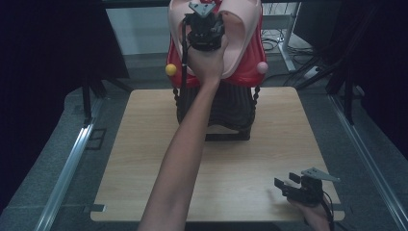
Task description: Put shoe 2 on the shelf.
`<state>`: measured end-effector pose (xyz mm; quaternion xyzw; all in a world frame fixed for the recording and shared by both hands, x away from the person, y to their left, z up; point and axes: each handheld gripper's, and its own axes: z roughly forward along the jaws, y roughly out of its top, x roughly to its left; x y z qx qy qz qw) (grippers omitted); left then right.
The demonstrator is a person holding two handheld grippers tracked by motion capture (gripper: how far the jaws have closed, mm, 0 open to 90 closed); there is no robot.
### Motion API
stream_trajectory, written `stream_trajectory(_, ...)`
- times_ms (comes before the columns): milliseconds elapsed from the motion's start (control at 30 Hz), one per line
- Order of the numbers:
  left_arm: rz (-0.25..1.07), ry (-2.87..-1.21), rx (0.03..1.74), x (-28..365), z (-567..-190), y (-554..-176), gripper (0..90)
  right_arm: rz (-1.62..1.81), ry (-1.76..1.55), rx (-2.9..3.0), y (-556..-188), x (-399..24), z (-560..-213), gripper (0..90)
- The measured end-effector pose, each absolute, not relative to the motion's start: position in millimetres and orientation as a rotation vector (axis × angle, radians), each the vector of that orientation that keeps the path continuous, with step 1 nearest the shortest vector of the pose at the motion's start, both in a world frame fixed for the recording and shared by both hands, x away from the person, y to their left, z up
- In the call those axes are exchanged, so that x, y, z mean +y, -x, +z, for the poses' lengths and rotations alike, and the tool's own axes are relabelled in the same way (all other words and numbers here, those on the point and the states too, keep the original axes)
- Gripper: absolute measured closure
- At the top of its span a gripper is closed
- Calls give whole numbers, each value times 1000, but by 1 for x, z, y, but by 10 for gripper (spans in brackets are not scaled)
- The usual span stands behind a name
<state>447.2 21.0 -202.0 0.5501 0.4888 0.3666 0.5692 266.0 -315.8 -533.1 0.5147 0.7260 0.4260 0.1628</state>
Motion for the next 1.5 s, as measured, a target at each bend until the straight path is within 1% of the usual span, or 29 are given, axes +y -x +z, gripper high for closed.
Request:
stream_trajectory(67, 867, -1287, 1150, 15, -199, -451, 845, 1218, -1471, 2069, -266, -317, -533, 279)
stream_trajectory(200, 925, -1305, 1155, 4, -194, -460, 846, 1228, -1469, 2063, -265, -318, -532, 278)
stream_trajectory(400, 929, -1313, 1181, -6, -200, -473, 844, 1244, -1461, 2056, -263, -321, -527, 277)
stream_trajectory(700, 913, -1297, 1225, -8, -210, -482, 840, 1245, -1454, 2061, -262, -320, -527, 277)
stream_trajectory(1067, 920, -1294, 1245, -5, -216, -482, 812, 1245, -1459, 2055, -263, -322, -527, 277)
stream_trajectory(1167, 918, -1296, 1237, -2, -215, -479, 754, 1242, -1458, 2059, -263, -321, -528, 277)
stream_trajectory(1367, 884, -1283, 1208, 6, -217, -474, 550, 1242, -1454, 2057, -264, -320, -527, 277)
stream_trajectory(1500, 834, -1299, 1172, 13, -219, -469, 509, 1235, -1460, 2053, -264, -320, -527, 277)
